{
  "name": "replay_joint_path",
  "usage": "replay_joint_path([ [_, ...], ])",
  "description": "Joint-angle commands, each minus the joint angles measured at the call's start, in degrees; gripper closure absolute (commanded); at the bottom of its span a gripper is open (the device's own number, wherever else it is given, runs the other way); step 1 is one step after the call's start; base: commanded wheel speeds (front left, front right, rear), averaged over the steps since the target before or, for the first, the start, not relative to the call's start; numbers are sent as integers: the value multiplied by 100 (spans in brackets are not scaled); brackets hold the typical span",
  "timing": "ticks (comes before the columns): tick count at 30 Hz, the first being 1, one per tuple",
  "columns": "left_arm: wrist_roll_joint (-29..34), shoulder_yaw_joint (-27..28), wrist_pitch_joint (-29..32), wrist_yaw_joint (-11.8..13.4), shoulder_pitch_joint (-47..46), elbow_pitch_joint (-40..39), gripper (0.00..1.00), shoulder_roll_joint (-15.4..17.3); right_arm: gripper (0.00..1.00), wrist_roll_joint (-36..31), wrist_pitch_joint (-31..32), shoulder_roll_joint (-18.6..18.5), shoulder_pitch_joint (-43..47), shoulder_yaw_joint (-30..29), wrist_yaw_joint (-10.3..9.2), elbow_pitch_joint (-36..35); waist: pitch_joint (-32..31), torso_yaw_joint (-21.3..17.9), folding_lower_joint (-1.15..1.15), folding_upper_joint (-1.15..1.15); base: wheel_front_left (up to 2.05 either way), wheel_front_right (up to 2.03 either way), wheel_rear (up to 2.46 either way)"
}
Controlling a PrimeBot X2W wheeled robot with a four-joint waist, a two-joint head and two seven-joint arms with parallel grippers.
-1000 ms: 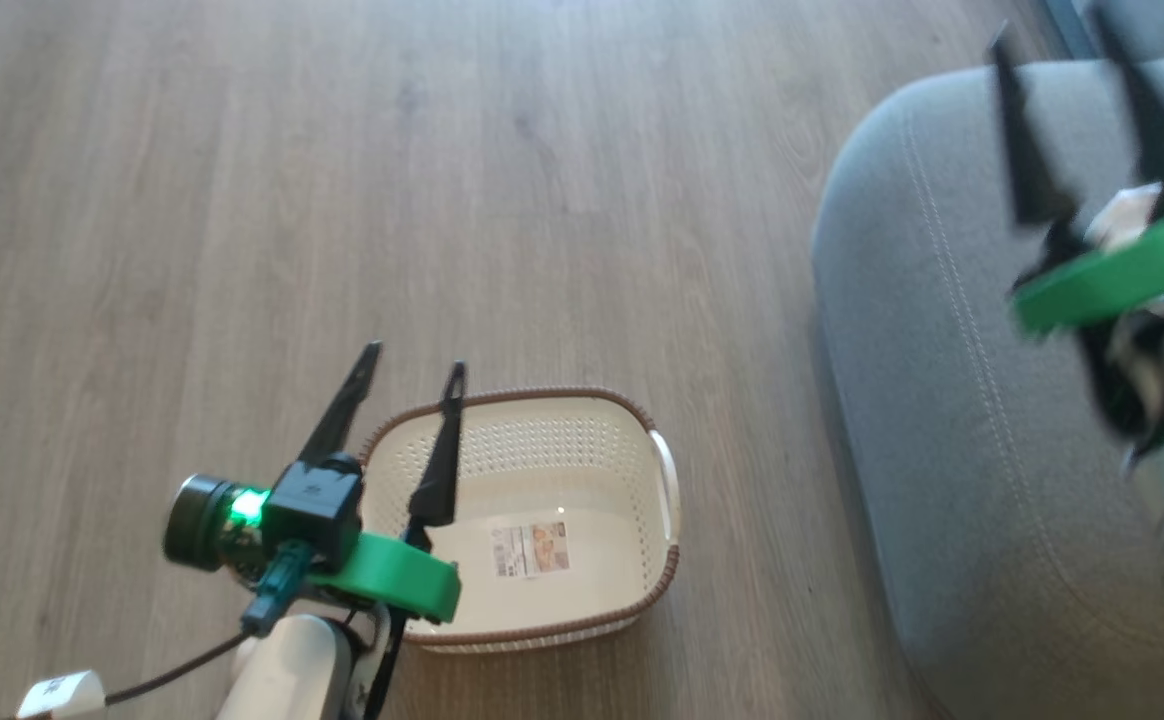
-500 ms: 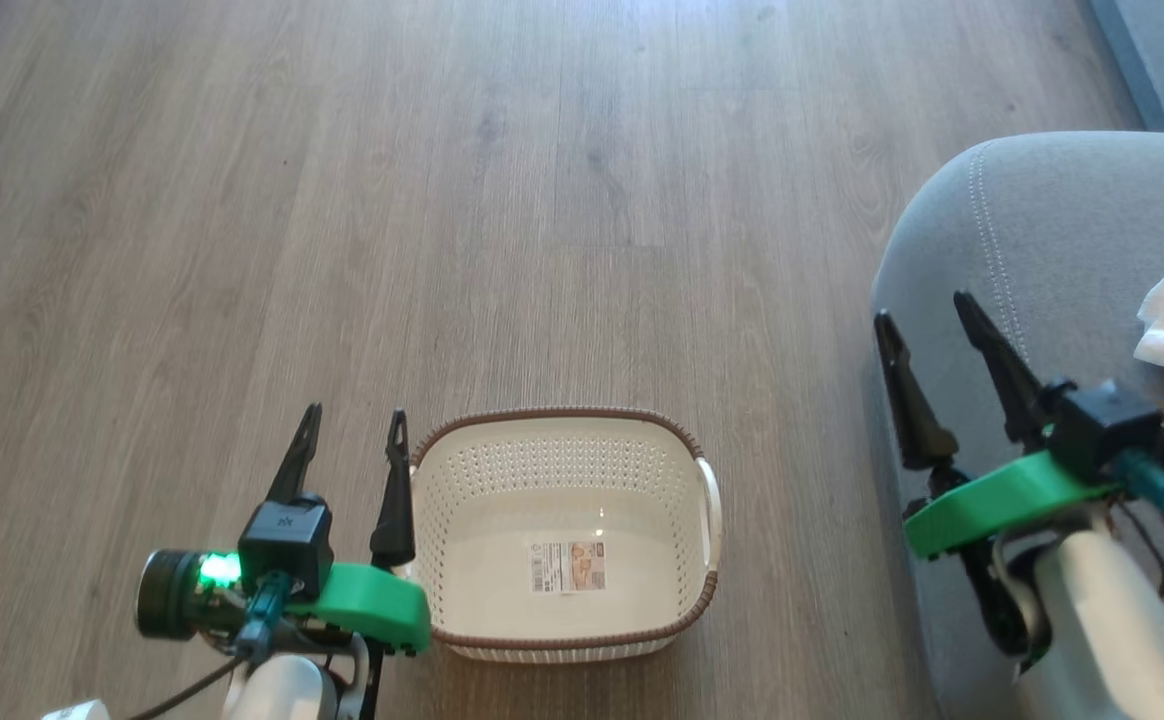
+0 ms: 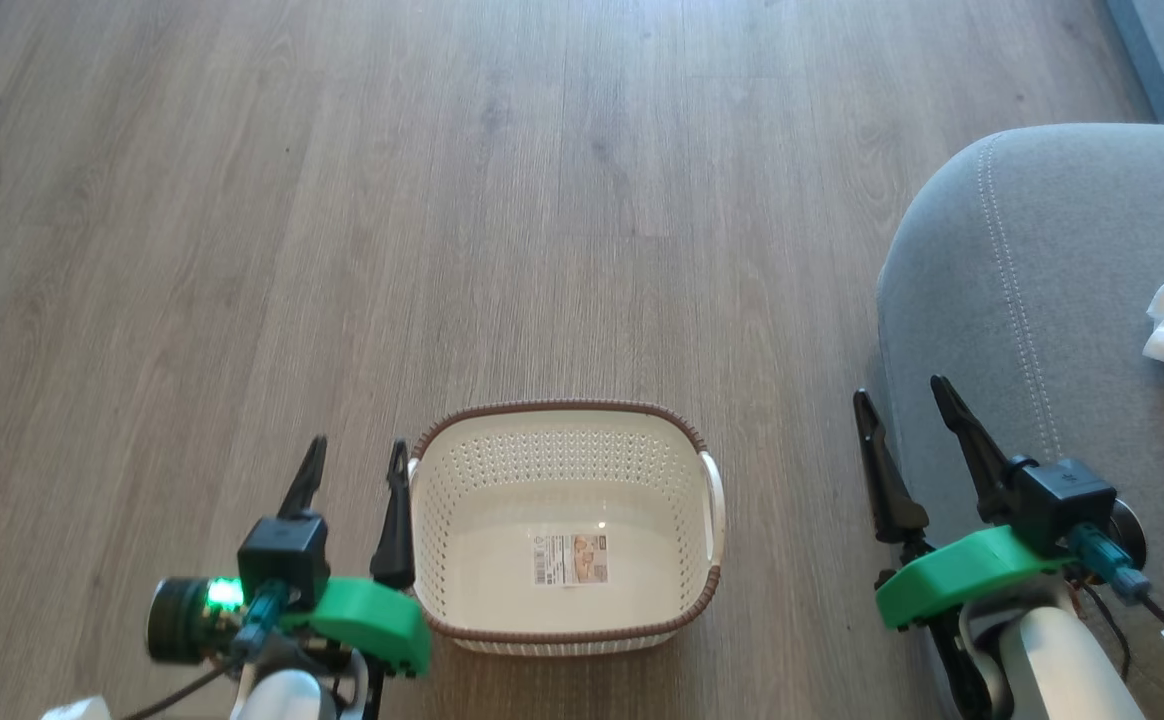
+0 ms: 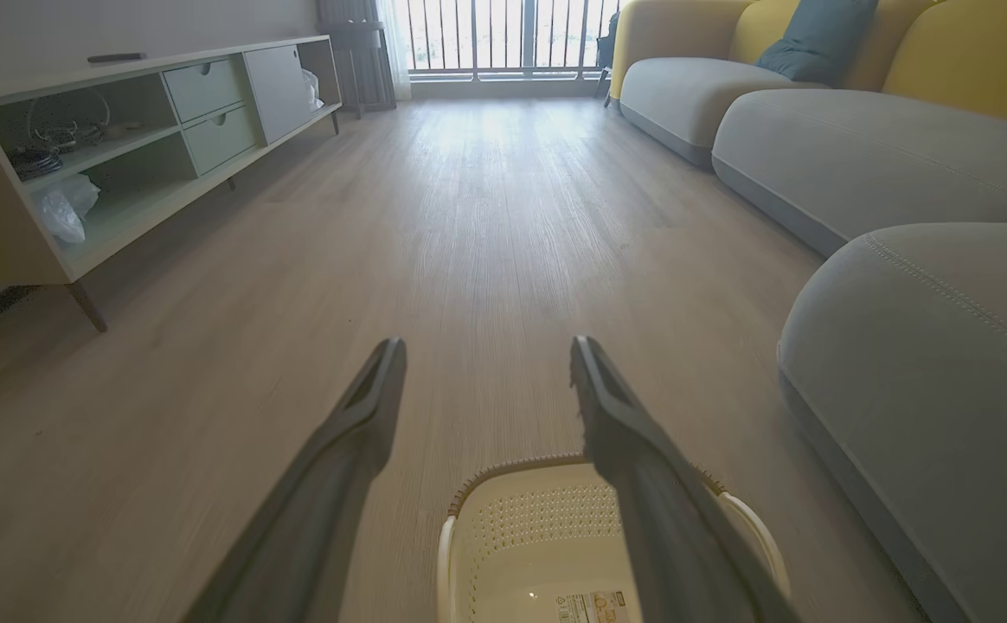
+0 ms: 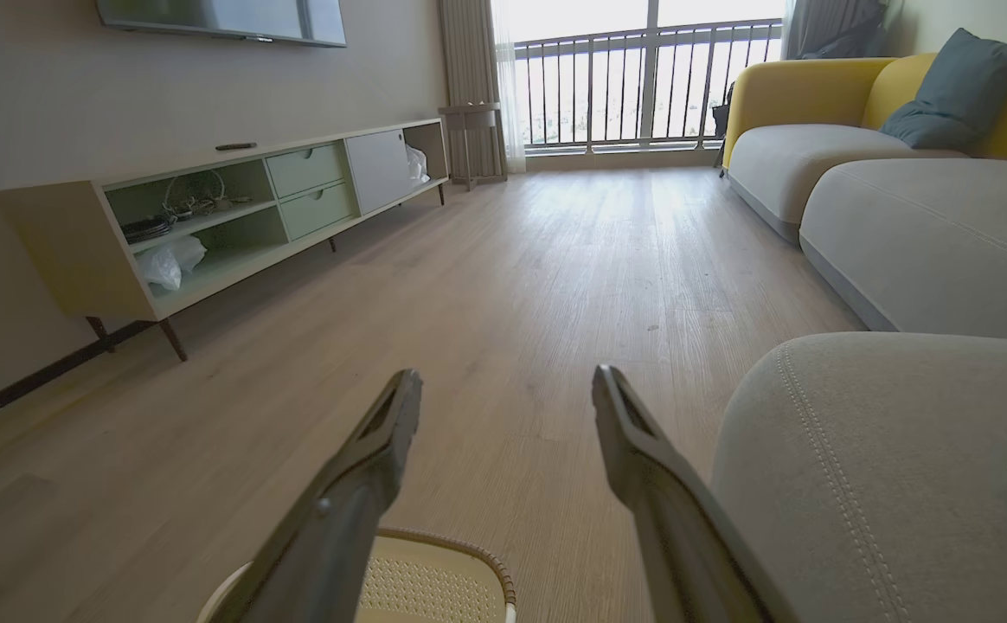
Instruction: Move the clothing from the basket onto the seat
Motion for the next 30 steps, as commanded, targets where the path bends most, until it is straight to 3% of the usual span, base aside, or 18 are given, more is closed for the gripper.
replay_joint_path([
  [1, -110, 206, -29, -36, -51, -105, 0, -20, 0, -111, -37, 13, -53, 139, -1, -194, -6, -2, 0, 0, 0, 0, 0],
  [11, -57, 306, -29, -384, -54, -154, 0, -20, 0, -222, -37, 64, -52, 140, -1, -196, -2, -4, 0, 0, 0, 0, 0],
  [30, -291, 451, -29, -550, -3, -404, 0, -20, 0, -255, -37, 88, -129, 88, -1, -184, 99, -7, 0, 0, 0, 0, 0],
])
